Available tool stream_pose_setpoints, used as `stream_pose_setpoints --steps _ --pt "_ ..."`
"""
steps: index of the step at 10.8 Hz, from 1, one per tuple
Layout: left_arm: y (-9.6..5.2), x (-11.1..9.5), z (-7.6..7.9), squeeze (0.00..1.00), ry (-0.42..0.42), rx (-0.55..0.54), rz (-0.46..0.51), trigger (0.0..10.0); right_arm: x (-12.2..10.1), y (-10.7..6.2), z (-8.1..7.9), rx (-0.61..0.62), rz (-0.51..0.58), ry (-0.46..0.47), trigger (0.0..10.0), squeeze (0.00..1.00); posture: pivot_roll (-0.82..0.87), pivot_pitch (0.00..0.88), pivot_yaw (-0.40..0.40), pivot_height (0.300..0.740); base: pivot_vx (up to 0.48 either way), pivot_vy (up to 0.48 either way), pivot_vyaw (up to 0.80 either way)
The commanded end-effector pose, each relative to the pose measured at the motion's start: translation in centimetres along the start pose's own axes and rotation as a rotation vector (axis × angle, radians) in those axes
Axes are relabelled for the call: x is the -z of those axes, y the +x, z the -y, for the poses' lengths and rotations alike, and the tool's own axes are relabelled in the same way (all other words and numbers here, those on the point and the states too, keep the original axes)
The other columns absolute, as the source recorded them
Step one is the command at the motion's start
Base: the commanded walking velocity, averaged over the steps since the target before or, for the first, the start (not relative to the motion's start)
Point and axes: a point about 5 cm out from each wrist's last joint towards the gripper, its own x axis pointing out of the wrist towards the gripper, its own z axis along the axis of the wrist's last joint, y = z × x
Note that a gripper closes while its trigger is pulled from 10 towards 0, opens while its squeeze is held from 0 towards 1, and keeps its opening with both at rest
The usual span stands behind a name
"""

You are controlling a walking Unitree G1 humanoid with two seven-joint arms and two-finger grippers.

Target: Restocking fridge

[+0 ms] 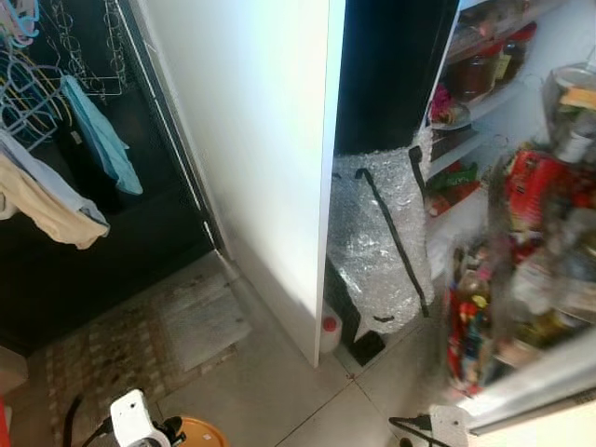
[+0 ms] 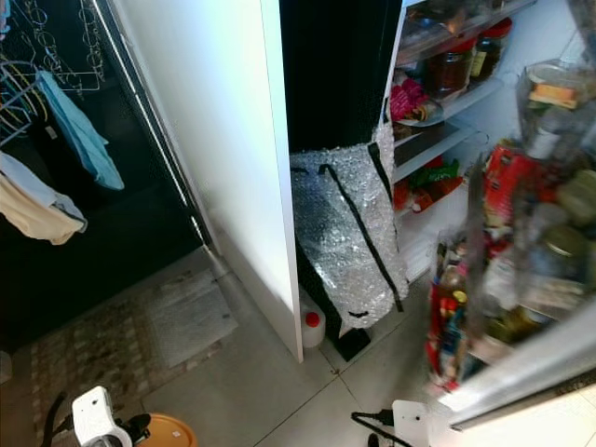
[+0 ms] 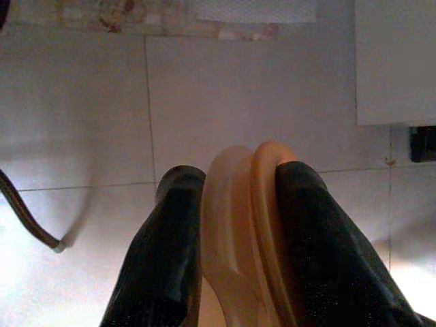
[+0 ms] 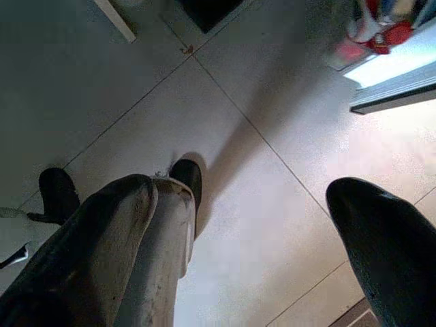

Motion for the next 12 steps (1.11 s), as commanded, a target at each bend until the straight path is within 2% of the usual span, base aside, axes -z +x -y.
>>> stream_pose_setpoints --steps 1,3,5,6,8,12 --pt "-0.2 0.7 -0.8 0.00 0.024 -0.027 -0.026 10.0 0.8 -0.1 -0.2 -0.008 -0.027 0.009 10.0 0.00 -0.08 0.104 0.054 0.740 0.000 0.000 0.00" --pt "-0.2 0.9 -1.0 0.00 0.040 -0.033 -0.031 10.0 1.0 -0.2 0.2 0.001 -0.033 -0.001 10.0 0.00 -0.08 0.100 0.050 0.740 0.000 0.000 0.00" --pt "-0.3 1.1 -1.2 0.00 0.048 -0.037 -0.036 10.0 1.1 -0.2 0.6 0.005 -0.036 -0.054 10.0 0.00 -0.07 0.092 0.046 0.740 0.000 0.000 0.00" --pt "-0.3 1.1 -1.2 0.00 0.056 -0.039 -0.039 10.0 1.2 -0.3 0.7 0.012 -0.041 -0.077 10.0 0.00 -0.07 0.089 0.045 0.740 0.000 -0.379 0.80" --pt "-0.3 1.2 -1.3 0.00 0.056 -0.041 -0.042 10.0 1.4 -0.3 0.5 0.007 -0.045 -0.048 10.0 0.00 -0.07 0.081 0.045 0.740 0.000 -0.386 0.00" --pt "-0.3 1.2 -1.4 0.00 0.055 -0.047 -0.041 10.0 1.9 -0.4 0.4 0.003 -0.060 -0.056 10.0 0.00 -0.07 0.097 0.049 0.740 0.000 -0.376 0.00"
